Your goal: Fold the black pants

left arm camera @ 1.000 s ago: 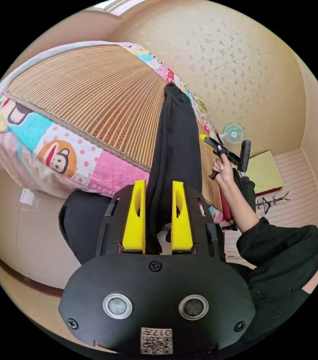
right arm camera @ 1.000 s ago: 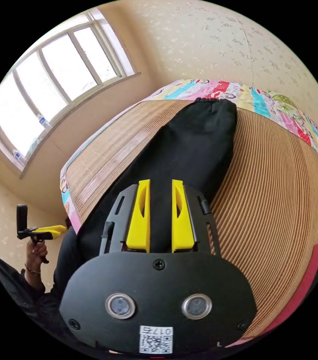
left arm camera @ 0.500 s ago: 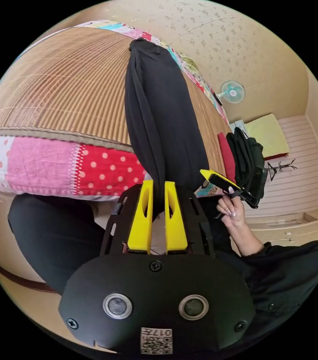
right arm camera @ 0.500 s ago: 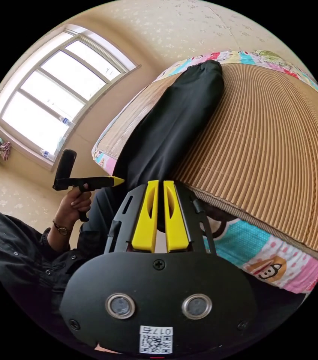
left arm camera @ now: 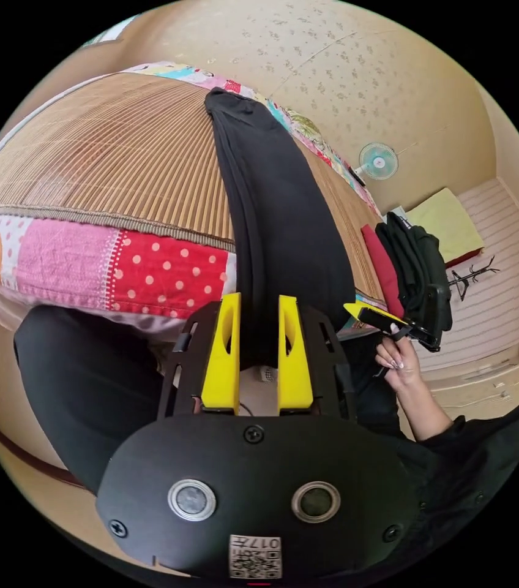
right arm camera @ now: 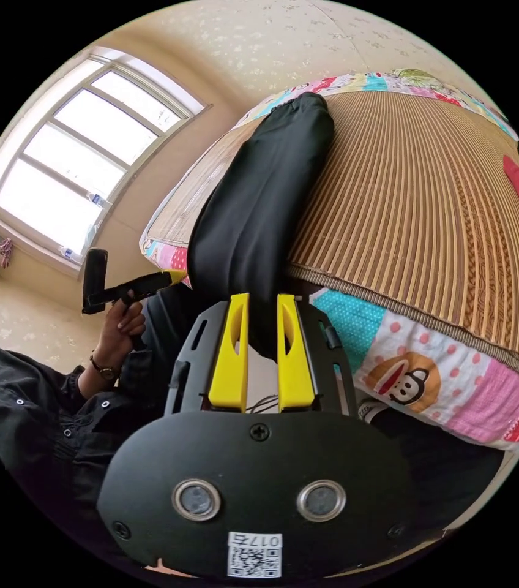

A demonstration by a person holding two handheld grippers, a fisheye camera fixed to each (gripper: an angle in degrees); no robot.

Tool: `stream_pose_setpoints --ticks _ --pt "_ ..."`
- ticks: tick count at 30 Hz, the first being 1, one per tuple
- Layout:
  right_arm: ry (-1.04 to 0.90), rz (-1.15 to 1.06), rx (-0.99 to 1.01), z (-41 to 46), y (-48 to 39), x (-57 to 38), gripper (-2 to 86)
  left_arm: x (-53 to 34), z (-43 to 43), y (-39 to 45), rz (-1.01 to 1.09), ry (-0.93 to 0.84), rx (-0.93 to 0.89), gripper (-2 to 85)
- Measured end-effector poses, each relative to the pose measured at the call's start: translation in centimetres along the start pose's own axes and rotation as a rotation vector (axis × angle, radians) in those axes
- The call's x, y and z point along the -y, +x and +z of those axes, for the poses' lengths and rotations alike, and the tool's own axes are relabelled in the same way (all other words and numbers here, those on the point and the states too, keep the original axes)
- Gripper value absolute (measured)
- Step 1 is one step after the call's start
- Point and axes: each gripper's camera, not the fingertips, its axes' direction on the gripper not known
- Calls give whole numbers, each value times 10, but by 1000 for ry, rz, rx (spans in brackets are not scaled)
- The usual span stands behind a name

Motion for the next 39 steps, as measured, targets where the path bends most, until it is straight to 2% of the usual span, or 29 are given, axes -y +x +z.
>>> stream_pose_setpoints --ticks 7,11,18,24,34,36,39 --pt "-24 -35 -44 -3 -2 0 43 -26 -5 15 -9 96 8 86" --pt "-17 -20 -33 1 3 -1 34 -27 27 15 -19 -6 38 78" --pt "-5 -7 -2 6 7 4 35 -33 39 24 -9 -2 93 79" --pt "51 29 -19 5 1 13 39 -41 36 28 -9 83 100 86" --pt "61 68 -39 25 -7 32 30 -45 64 42 42 98 267 62" --pt "57 41 -75 27 -15 35 26 -42 64 36 45 89 246 35" --pt "61 0 -120 19 -31 34 22 -32 48 20 29 46 100 2"
